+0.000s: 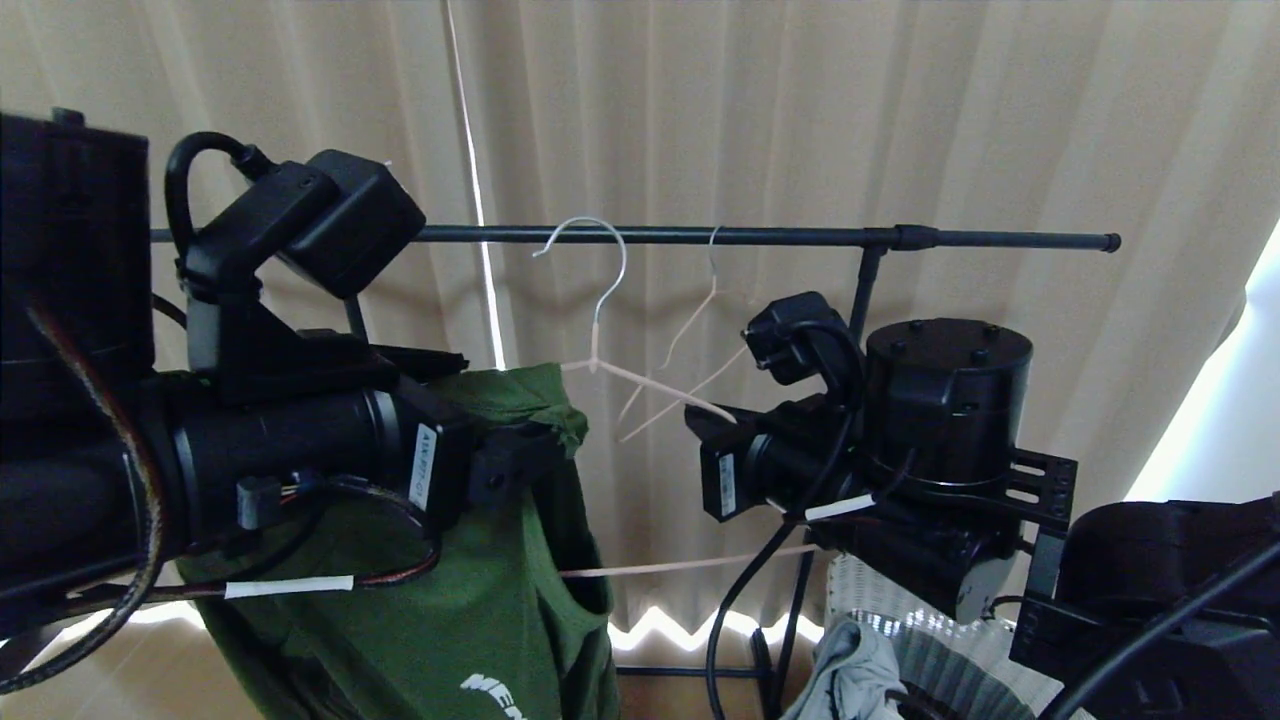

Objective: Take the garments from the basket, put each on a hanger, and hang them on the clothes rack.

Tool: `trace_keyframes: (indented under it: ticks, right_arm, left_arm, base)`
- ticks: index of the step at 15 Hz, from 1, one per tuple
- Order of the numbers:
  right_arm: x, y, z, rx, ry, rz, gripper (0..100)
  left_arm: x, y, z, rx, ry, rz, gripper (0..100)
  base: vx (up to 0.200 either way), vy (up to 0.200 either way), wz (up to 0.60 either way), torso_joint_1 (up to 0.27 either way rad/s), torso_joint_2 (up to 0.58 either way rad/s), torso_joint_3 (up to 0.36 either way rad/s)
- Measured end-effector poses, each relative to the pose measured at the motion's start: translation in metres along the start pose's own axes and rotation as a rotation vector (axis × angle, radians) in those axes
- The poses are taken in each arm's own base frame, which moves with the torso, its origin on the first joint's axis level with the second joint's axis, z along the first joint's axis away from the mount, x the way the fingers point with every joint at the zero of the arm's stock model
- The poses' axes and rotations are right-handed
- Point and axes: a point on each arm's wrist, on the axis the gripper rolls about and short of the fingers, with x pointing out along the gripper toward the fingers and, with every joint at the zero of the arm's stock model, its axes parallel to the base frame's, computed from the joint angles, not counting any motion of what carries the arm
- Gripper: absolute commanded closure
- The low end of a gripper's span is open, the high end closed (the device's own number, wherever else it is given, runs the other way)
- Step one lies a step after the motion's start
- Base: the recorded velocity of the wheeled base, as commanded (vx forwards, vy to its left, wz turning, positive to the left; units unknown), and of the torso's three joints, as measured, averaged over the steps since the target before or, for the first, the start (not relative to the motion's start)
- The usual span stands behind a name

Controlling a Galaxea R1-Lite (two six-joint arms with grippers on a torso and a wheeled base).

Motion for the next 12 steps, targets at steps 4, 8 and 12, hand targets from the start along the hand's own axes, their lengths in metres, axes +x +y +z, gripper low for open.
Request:
trace_keyframes:
  ticks: [4, 8, 12]
  right_arm:
    - [0.001, -0.018, 0.006, -0.014, -0.015, -0.053, 100]
    - [-0.003, -0.021, 0.010, -0.008, -0.028, -0.058, 100]
    - [-0.005, -0.020, 0.010, -0.005, -0.031, -0.054, 100]
  left_arm:
    - [-0.013, 0.011, -0.006, 0.066, -0.009, 0.044, 0]
    - [-0.018, 0.015, -0.016, 0.176, -0.012, 0.043, 0]
    - [-0.015, 0.014, -0.009, 0.247, -0.161, 0.002, 0]
  base:
    - [0.000, 0.000, 0.00, 0.000, 0.00, 0.000]
    - [0.000, 0.000, 0.00, 0.000, 0.00, 0.000]
    - [0.000, 0.000, 0.00, 0.000, 0.00, 0.000]
